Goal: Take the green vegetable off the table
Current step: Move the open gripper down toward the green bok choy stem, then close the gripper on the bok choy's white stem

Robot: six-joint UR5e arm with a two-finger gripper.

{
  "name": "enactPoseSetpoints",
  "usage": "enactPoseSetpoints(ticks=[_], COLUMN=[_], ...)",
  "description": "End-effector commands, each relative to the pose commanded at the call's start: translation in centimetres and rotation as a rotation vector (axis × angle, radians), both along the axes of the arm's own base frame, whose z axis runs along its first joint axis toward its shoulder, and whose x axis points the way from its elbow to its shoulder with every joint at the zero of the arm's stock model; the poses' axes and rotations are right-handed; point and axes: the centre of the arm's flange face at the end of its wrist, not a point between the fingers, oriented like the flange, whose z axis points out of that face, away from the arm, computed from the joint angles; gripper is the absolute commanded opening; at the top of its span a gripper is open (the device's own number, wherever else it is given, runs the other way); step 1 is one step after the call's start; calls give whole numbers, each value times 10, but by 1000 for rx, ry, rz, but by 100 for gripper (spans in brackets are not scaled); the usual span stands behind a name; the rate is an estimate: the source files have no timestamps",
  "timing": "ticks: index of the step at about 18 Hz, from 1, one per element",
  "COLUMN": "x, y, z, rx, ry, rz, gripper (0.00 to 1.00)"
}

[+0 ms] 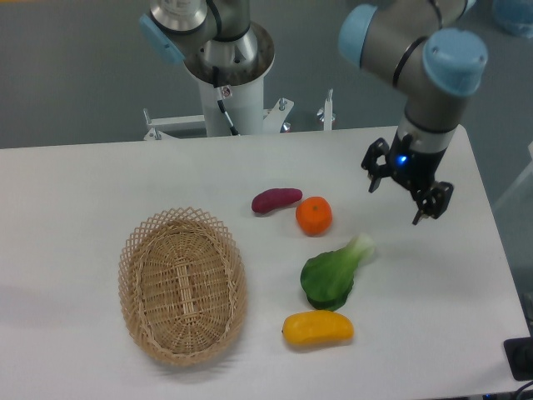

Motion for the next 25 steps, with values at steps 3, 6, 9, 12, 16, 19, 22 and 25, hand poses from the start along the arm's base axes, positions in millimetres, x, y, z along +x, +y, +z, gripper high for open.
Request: enactPoseSetpoints(ticks=[3,6,9,12,16,19,22,25], x=[12,18,25,24,32,36,40,40], y=[15,13,10,14,23,26,26,26], z=[-35,-49,-63,-73,-88,-95,-100,-104], rx=[-25,-1,-4,0,-57,-53,-41,-41], ry=[28,88,81,95,127,141,156,156], rz=[-16,-2,3,45,33,34,54,59], gripper=[100,100,100,100,100,100,100,100])
